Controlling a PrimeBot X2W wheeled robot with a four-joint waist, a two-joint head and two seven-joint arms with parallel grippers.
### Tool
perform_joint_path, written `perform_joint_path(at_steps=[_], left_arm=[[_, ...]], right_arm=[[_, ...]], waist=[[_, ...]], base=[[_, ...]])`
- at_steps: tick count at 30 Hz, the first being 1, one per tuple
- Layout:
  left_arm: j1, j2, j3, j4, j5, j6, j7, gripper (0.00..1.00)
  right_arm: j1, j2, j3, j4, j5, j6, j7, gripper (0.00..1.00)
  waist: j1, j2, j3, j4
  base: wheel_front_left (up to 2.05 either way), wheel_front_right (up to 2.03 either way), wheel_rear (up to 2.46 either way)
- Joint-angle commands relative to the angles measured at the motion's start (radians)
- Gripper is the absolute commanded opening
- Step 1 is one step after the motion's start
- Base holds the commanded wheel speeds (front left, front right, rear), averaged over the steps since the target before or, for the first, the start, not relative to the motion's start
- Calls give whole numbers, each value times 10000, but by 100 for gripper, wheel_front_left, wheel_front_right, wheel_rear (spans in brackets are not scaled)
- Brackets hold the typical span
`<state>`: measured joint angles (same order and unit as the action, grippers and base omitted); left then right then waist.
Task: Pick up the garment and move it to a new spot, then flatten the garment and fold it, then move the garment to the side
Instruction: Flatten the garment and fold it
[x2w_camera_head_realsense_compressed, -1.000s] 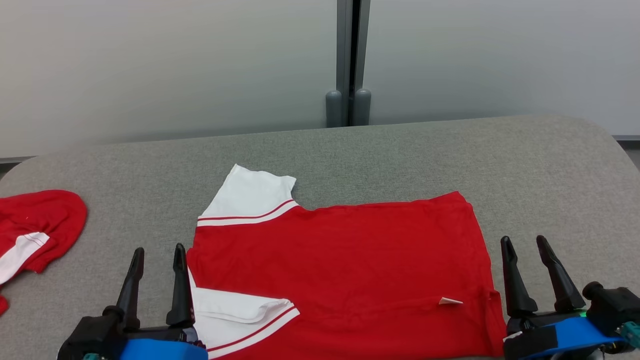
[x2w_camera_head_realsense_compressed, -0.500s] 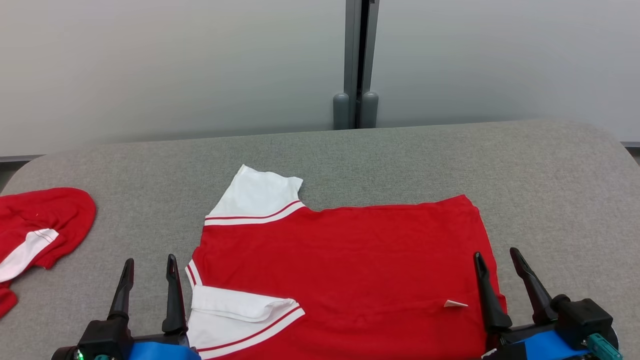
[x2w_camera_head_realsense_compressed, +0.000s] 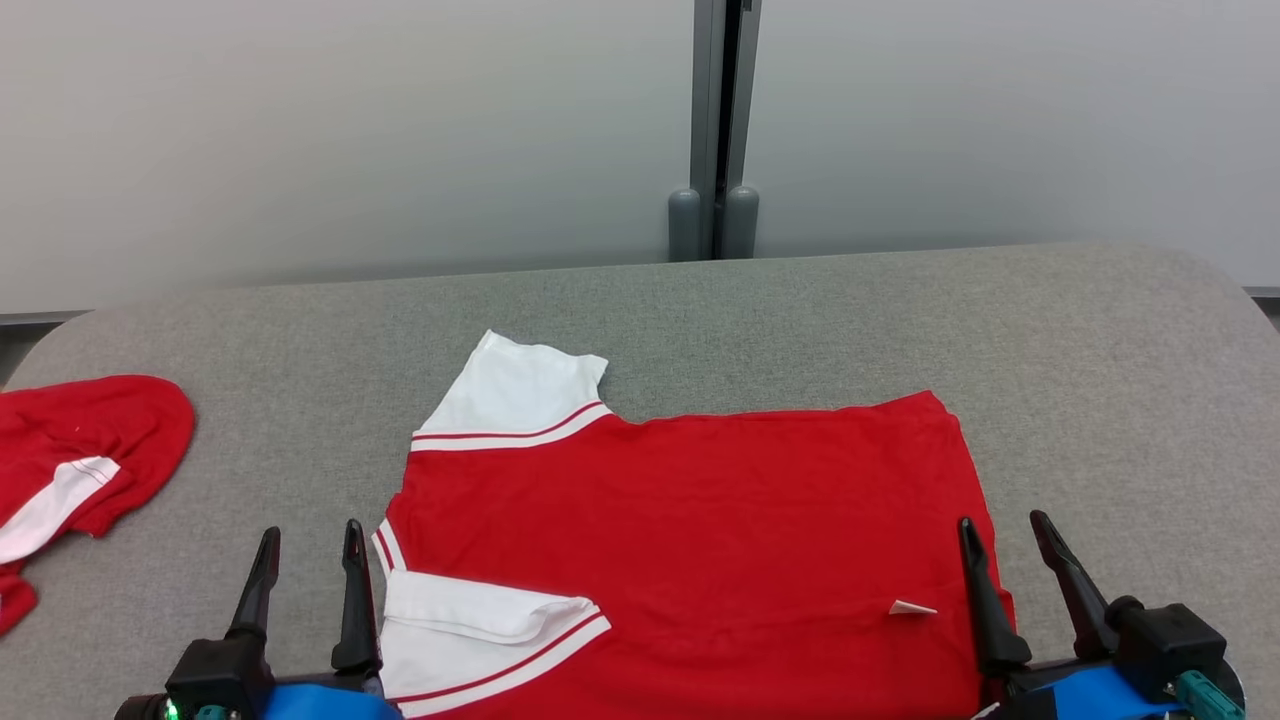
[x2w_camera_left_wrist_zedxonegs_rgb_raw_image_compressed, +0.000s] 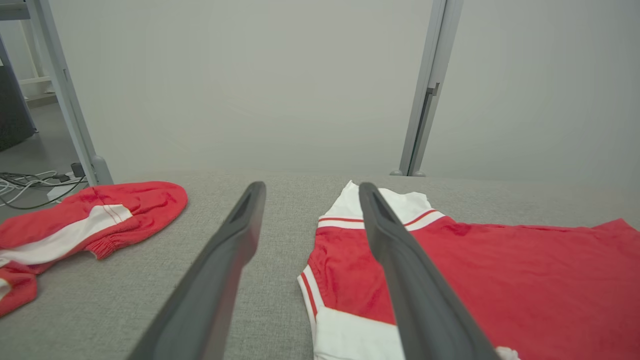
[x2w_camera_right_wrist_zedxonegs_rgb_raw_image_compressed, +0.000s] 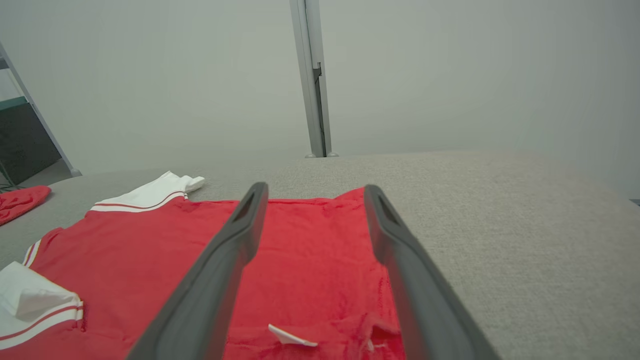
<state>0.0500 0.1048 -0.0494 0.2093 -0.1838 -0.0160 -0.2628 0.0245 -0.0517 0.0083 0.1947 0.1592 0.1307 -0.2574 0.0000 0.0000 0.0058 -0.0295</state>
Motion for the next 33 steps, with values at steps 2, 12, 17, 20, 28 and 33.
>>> perform_joint_path(at_steps=[2, 12, 17, 20, 28, 33], left_arm=[[-467, 38, -39, 99, -32, -140, -25, 100], [-4398, 745, -461, 1175, -649, -983, 996, 100], [-6581, 1133, -1134, 2186, -1104, -1140, 1917, 100], [-7741, 1353, -1641, 2866, -1498, -1160, 2343, 100], [-9798, 1766, -3330, 4701, -2935, -1143, 3192, 100], [-10169, 2160, -4184, 5858, -3553, -1145, 3767, 100]], right_arm=[[-190, 11, -69, 25, -71, 1, 74, 100], [-2980, -1565, 261, 785, -65, -1, 1544, 100], [-4473, -2034, 656, 1287, 220, -1, 2403, 100], [-5145, -2194, 931, 1653, 396, -1, 2742, 100], [-6447, -2172, 1602, 2347, 819, -1, 2771, 100], [-6956, -2031, 2068, 2651, 1012, -1, 2460, 100]], waist=[[0, 0, 160, 15], [0, 0, 1337, -104], [0, 0, 2281, -372], [0, 0, 2824, -526], [0, 0, 4145, -902], [0, 0, 4487, -1204]], base=[[0, 0, 0], [0, 0, 0], [0, 0, 0], [0, 0, 0], [0, 0, 0], [0, 0, 0]])
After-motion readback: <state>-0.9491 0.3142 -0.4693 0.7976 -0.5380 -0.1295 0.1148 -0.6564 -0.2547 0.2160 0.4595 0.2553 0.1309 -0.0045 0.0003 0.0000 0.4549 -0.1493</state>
